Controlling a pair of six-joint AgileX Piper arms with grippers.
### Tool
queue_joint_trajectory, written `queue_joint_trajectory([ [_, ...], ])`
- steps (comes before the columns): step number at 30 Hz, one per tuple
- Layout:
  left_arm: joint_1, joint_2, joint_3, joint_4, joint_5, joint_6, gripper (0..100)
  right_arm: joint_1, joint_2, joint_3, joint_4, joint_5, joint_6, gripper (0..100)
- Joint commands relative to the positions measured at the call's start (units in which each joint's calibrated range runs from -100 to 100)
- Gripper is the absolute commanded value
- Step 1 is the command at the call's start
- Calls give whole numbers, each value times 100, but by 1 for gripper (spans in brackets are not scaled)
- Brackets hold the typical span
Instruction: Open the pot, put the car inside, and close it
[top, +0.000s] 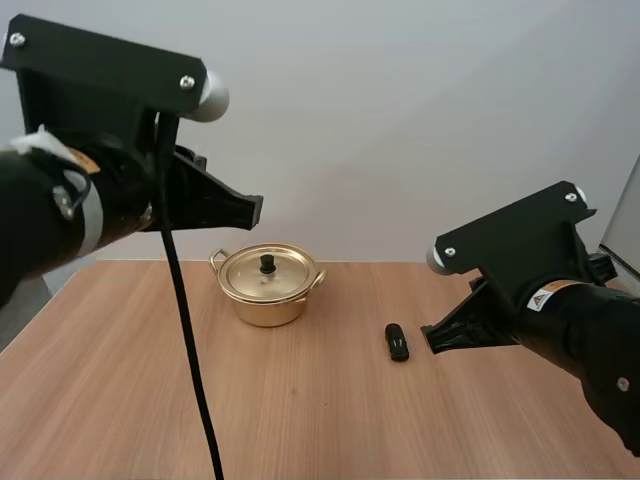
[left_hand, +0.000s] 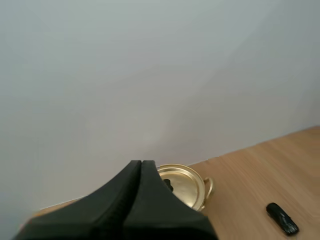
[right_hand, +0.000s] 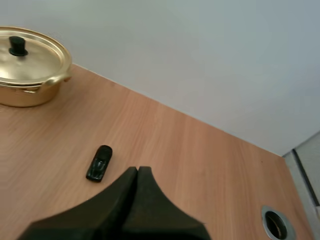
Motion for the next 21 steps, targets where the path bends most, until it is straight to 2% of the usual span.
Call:
queue_joint_trajectory([
  [1,4,3740,-715,-93,426,1035,1,-3,-1,-2,1155,10,-312,0],
  [3,4,4054,-870,-103,303,1035,12,-3,-1,-2,1155,10,-312,0],
  [6,4,4541,-1148,-143,282,950,40,-3,-1,-2,1155,10,-312,0],
  [8,4,4864,-1361,-143,506,810,62,-3,-1,-2,1155,10,-312,0],
  [10,4,5160,-1574,-143,810,692,77,-3,-1,-2,1155,10,-312,0],
  [14,4,5719,-1872,-156,1287,623,79,-3,-1,-2,1155,10,-312,0],
  [21,4,6388,-2140,-209,1306,623,79,-75,-1,-2,1155,10,-331,0],
])
